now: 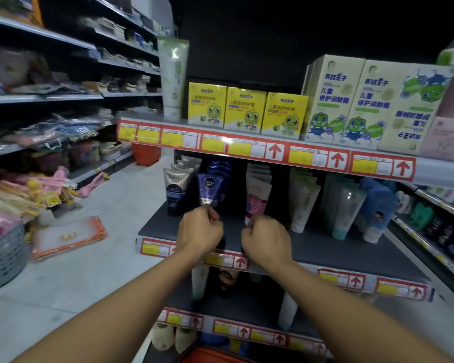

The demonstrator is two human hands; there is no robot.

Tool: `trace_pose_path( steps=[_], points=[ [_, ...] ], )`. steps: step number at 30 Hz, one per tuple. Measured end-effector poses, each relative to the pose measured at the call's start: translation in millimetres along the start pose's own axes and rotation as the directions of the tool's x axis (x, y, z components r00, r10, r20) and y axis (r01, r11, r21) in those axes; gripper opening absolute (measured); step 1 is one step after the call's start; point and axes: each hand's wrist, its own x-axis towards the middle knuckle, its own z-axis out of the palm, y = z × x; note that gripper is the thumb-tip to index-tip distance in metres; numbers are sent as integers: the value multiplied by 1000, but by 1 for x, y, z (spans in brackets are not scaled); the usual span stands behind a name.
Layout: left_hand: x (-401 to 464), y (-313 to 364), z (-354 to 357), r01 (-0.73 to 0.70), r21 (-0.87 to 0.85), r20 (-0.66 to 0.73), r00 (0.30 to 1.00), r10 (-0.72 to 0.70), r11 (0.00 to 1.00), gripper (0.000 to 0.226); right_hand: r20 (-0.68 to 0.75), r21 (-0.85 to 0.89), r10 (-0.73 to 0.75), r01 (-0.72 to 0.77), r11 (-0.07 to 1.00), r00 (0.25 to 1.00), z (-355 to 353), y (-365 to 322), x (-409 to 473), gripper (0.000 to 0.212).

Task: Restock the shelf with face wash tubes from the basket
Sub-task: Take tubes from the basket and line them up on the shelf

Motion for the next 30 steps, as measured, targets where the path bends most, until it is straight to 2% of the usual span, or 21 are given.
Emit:
trace_pose_path(
  steps=[5,8,10,12,15,17,24,30],
  points=[
    [26,-35,-19,33,7,-56,998,-32,999,13,126,92,60,-72,993,990,29,-42,18,19],
    [45,-54,-24,47,22,-177,983,-43,999,15,188,117,92,-115,986,978,46,-58,28,25],
    [55,-60,-29,69,36,-269,961,-57,997,27,199,121,123,-149,981,972,57,-64,35,33],
    [65,-62,-32,128,56,-292,950,-107,990,43,188,105,157,-179,978,970,66,-69,43,46],
    [77,-70,-29,187,83,-232,959,-163,979,70,160,57,201,-213,975,966,79,-74,55,69],
    [80,-76,-24,215,86,-190,962,-196,973,76,132,23,211,-216,976,969,86,-75,60,73],
    [92,-90,-16,225,104,-163,965,-207,969,55,125,-4,154,-155,988,980,98,-63,66,69],
    [93,-95,-14,182,140,-171,973,-158,973,50,105,18,165,-168,986,981,96,-65,64,56]
  ],
)
